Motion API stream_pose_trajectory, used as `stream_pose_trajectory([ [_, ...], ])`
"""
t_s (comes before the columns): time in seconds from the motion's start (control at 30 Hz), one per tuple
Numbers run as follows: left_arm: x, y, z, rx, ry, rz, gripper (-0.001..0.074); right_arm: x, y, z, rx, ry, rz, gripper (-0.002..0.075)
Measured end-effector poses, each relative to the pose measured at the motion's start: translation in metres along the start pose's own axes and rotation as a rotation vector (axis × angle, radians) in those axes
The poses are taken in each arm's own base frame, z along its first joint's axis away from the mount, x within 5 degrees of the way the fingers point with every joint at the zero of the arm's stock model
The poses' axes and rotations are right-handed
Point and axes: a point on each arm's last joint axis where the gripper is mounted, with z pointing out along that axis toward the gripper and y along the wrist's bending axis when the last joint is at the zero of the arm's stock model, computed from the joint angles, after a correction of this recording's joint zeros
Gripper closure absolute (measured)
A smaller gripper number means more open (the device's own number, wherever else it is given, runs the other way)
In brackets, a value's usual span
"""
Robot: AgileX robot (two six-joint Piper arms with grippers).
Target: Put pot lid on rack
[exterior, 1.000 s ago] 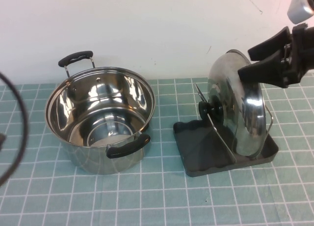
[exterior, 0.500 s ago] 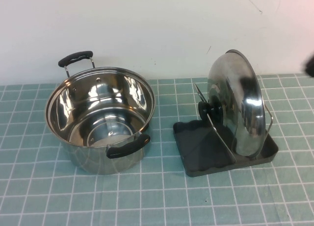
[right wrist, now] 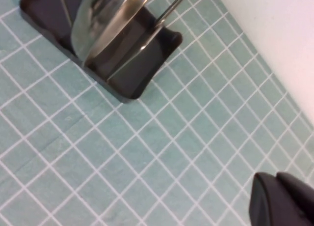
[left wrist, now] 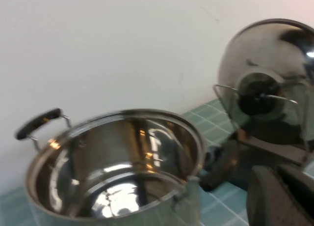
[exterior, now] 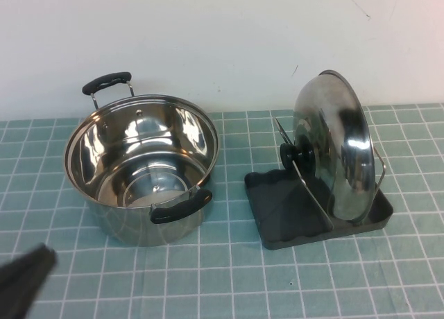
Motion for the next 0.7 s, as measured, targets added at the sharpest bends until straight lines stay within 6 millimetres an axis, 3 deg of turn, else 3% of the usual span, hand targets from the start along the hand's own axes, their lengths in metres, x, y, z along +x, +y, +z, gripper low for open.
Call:
stream_pose_trajectory([
  [0.13,0.018,-0.005,0.003,0.038,0.02,-0.076,0.0736,0.028,0.03,0.018,0.04,-0.046,0.015,0.0725],
  [0.43,0.021,-0.006,0.003,0.038,0.029,-0.134,0.0736,0.106,0.107,0.077,0.18,-0.196,0.111,0.0726],
  [0.53,0.023,-0.004,0.003,0.025,0.043,-0.136,0.0736,0.117,0.122,0.083,0.175,-0.244,0.17,0.0726],
  [0.7,0.021,-0.006,0.003,0.041,0.025,-0.138,0.0737,0.12,0.129,0.079,0.178,-0.288,0.198,0.0726],
])
